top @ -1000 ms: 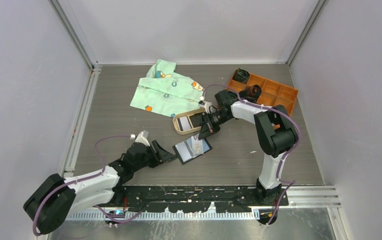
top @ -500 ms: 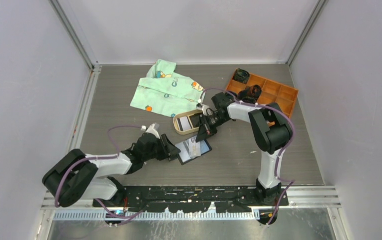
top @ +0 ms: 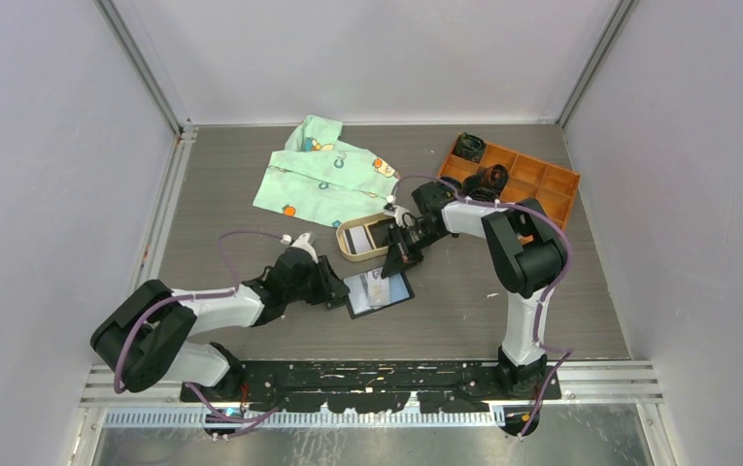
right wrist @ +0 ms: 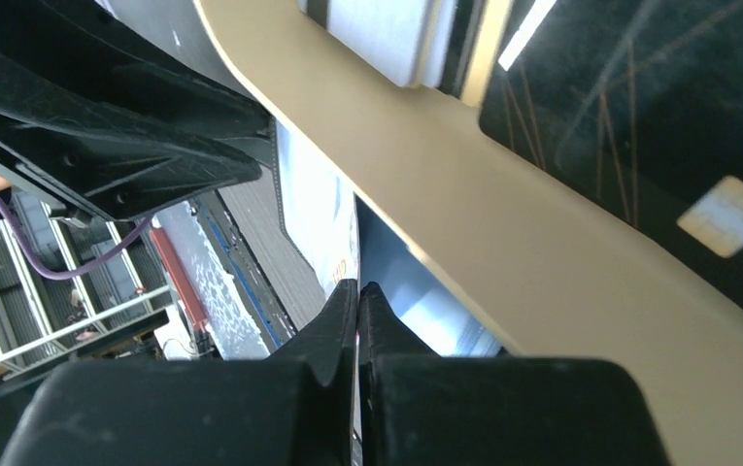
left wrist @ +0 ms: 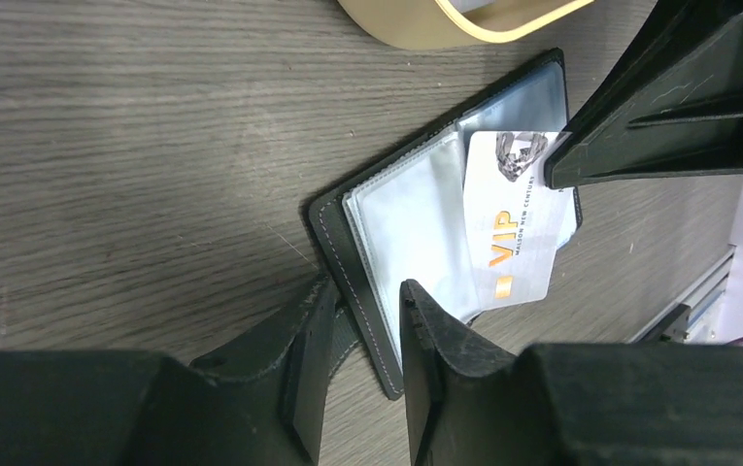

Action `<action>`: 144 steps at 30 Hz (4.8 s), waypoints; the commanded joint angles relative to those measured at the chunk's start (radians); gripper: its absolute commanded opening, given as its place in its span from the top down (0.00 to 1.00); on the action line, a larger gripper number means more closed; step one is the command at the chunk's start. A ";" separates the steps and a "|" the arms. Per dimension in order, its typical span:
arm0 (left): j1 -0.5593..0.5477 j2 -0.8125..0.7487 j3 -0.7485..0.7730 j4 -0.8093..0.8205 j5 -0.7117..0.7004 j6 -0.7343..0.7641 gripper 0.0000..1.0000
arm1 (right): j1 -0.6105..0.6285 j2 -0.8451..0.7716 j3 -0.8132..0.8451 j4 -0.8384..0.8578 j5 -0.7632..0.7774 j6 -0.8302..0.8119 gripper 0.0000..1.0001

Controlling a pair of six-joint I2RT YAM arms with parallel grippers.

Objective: Put the credit cards into the card holder
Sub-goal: Insert the credit card into the card holder.

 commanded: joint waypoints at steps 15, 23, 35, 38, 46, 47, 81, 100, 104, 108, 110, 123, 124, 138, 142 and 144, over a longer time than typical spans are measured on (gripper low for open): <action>0.020 0.089 0.061 -0.041 0.034 0.075 0.68 | 0.012 -0.025 -0.039 0.043 0.047 0.052 0.99; 0.019 0.130 0.082 -0.036 0.061 0.075 0.70 | 0.037 -0.014 -0.027 0.029 0.081 0.046 0.99; 0.020 0.076 0.090 -0.062 0.064 0.091 0.64 | 0.037 -0.023 -0.049 0.074 0.115 0.118 0.89; 0.019 -0.023 0.112 -0.175 0.027 0.142 0.61 | 0.037 -0.023 -0.046 0.070 0.117 0.114 0.89; -0.075 -0.266 0.126 -0.270 -0.059 0.157 0.61 | 0.037 -0.008 -0.039 0.062 0.108 0.112 0.89; -0.103 -0.271 0.127 -0.249 -0.066 0.151 0.61 | 0.036 -0.006 -0.039 0.062 0.108 0.112 0.89; -0.507 0.332 0.678 -0.489 -0.509 0.115 0.69 | 0.037 0.016 -0.028 0.046 0.118 0.102 0.89; -0.509 0.481 0.855 -0.708 -0.572 0.092 0.70 | 0.037 0.015 -0.026 0.043 0.120 0.100 0.88; -0.508 0.491 0.850 -0.700 -0.576 0.085 0.69 | 0.037 0.014 -0.026 0.043 0.119 0.100 0.88; -0.507 0.492 0.841 -0.698 -0.592 0.075 0.66 | 0.037 0.013 -0.026 0.042 0.120 0.099 0.88; -0.506 0.491 0.835 -0.698 -0.597 0.067 0.63 | 0.037 0.011 -0.026 0.041 0.122 0.099 0.86; -0.498 0.459 0.801 -0.722 -0.641 0.035 0.56 | 0.036 -0.003 -0.013 0.020 0.124 0.078 0.71; -0.496 0.455 0.798 -0.726 -0.645 0.034 0.55 | 0.037 -0.006 -0.014 0.019 0.125 0.076 0.70; -0.492 0.355 0.741 -0.709 -0.645 0.072 0.56 | 0.015 -0.067 0.002 -0.015 0.144 0.018 0.66; -0.492 0.283 0.721 -0.696 -0.604 0.137 0.57 | 0.005 -0.094 0.007 -0.027 0.159 -0.010 0.67; -0.492 0.242 0.702 -0.695 -0.603 0.168 0.57 | 0.004 -0.105 0.007 -0.034 0.168 -0.026 0.69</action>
